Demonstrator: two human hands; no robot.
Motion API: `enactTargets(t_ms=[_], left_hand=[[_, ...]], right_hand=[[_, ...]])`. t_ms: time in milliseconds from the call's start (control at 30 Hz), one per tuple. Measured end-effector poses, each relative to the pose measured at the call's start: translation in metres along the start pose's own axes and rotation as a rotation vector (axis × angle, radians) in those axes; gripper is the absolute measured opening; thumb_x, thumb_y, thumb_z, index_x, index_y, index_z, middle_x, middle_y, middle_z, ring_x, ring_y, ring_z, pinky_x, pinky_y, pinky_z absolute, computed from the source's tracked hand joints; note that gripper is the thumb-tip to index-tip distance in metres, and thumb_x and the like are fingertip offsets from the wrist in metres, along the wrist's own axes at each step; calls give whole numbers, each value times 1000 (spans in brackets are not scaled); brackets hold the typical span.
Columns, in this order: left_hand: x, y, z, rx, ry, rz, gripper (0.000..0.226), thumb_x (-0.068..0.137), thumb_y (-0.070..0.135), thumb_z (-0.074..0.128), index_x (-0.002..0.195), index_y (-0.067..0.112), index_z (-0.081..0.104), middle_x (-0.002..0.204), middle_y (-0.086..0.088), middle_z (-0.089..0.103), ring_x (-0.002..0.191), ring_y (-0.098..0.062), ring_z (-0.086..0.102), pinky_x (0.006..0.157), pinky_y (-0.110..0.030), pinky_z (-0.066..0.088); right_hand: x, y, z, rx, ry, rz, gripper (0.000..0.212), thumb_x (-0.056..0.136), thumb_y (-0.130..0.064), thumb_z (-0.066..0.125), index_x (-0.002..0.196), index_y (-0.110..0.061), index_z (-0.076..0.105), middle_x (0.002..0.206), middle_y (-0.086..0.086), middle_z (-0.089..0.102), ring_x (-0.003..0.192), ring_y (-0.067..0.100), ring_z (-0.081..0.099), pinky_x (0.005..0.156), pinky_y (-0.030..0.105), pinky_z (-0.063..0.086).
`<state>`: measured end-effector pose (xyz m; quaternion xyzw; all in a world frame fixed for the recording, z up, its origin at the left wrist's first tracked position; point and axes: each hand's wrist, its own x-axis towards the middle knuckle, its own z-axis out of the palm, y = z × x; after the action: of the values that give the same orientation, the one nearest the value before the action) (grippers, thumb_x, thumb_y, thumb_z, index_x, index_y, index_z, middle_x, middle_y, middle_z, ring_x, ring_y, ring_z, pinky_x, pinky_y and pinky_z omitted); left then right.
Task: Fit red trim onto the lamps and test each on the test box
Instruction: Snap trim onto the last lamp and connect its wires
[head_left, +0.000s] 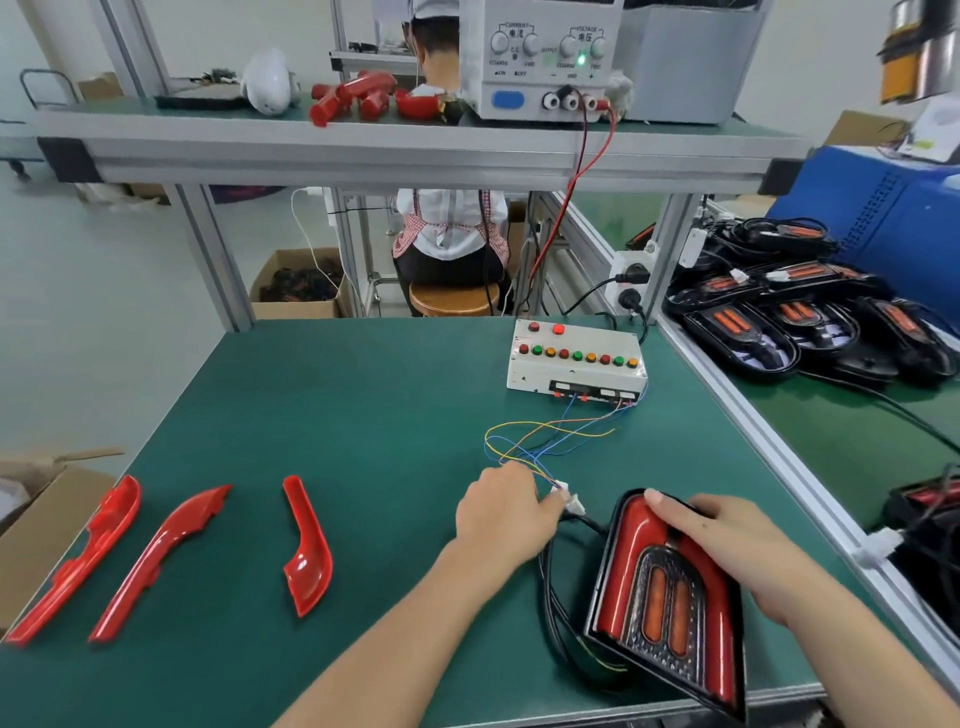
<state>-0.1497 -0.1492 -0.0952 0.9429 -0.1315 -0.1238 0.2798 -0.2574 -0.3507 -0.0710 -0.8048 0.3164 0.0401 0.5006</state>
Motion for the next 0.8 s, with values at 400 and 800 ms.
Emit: enactTargets(t_ms=[400,800], left_hand=[[-8,-2,-9,-514,-279,-200,5,77,7,61,73,7,61,52,-5,58,39,-17,53,43,-19,38],[-29,-4,-1,-1097,-96,-95,34,89,0,68,109,9,42,71,-7,75,56,-18,67,57,-24,55]], right_hand=[[39,-12,-7,-433,-65,-137,44,87,-69,61,99,-29,72,105,-8,72,98,12,66,94,36,52],[-7,-63,50,-498,-61,-610,21,92,-55,63,93,-38,76,88,-30,71,93,-8,61,81,14,43]])
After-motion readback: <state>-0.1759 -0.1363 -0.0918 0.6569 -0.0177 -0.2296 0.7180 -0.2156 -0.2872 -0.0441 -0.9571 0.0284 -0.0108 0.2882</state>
